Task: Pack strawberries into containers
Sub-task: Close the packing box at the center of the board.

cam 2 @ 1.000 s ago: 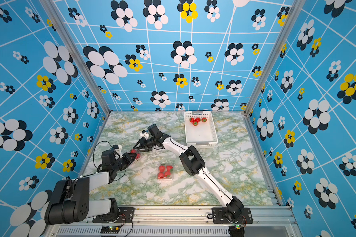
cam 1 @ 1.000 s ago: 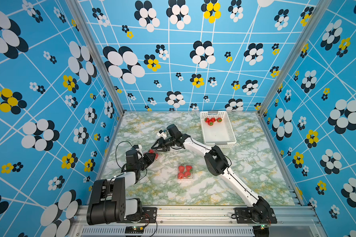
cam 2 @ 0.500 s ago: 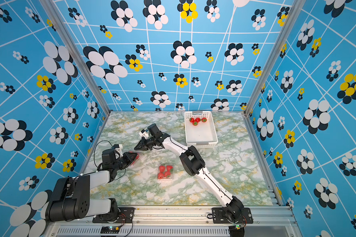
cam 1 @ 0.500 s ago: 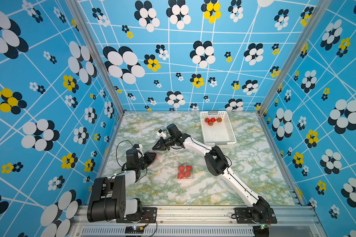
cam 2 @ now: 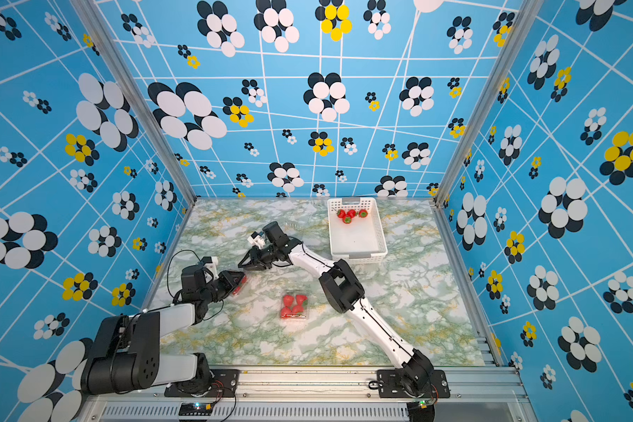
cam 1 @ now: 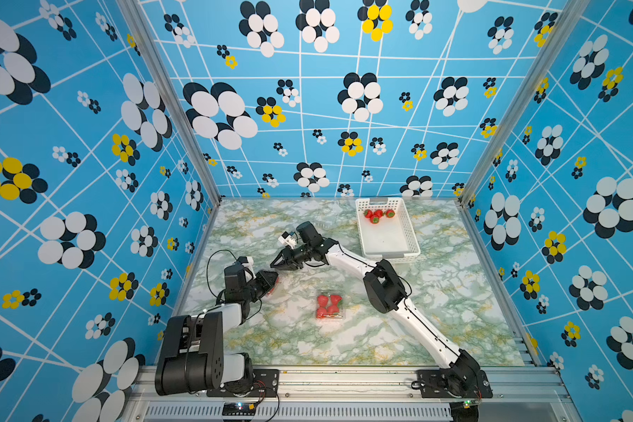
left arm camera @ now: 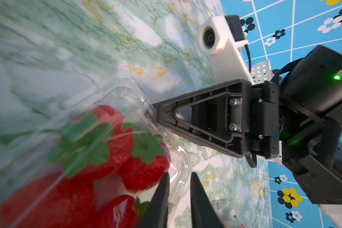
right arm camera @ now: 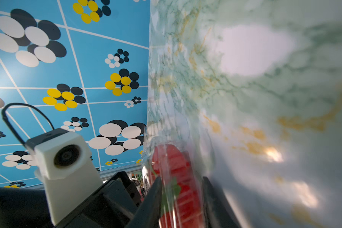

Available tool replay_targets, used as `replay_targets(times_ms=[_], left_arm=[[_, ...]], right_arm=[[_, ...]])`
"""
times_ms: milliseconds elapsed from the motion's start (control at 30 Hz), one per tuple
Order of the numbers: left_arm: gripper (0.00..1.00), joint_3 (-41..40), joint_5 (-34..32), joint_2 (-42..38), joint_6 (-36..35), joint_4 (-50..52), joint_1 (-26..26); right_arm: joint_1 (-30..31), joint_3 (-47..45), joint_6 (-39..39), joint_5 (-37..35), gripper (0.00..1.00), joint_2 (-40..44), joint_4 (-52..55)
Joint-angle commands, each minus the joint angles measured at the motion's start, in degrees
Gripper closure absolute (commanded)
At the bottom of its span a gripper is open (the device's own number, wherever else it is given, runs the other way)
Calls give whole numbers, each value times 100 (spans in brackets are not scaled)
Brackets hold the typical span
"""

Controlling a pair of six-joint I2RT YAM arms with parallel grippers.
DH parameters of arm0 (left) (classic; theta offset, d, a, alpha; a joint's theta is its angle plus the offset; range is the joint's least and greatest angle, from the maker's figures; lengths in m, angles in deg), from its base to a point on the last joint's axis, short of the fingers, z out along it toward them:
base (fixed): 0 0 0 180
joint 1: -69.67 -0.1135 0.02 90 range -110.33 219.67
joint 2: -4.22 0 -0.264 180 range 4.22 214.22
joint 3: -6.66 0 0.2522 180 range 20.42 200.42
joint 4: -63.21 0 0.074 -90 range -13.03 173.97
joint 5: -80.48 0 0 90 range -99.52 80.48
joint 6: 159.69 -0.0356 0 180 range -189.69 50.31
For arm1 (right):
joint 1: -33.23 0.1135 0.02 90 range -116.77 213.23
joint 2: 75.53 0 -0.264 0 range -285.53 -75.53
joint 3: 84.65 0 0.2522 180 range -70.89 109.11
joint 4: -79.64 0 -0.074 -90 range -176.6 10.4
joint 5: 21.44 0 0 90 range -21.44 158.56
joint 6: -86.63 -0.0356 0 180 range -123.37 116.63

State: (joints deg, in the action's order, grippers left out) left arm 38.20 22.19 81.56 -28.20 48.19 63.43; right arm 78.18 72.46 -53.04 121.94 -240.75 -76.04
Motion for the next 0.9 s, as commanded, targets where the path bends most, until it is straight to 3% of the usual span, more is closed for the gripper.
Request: replay_targets(times_ms=[0, 233, 600, 867], left_arm=[[75, -197, -125, -220, 17, 255, 15], [69, -25, -297, -937, -183, 926, -46], [70, -64, -249, -862, -172, 830, -167], [50, 36, -228, -1291, -174, 1076, -220]], right_arm=[[-38, -317, 17, -76, 57, 360, 21], [-193, -961, -536, -61, 51, 654, -913], [-275, -2967, -743, -186, 49, 1619, -1860], [-354, -3757, -918, -256, 48, 1961, -2414]])
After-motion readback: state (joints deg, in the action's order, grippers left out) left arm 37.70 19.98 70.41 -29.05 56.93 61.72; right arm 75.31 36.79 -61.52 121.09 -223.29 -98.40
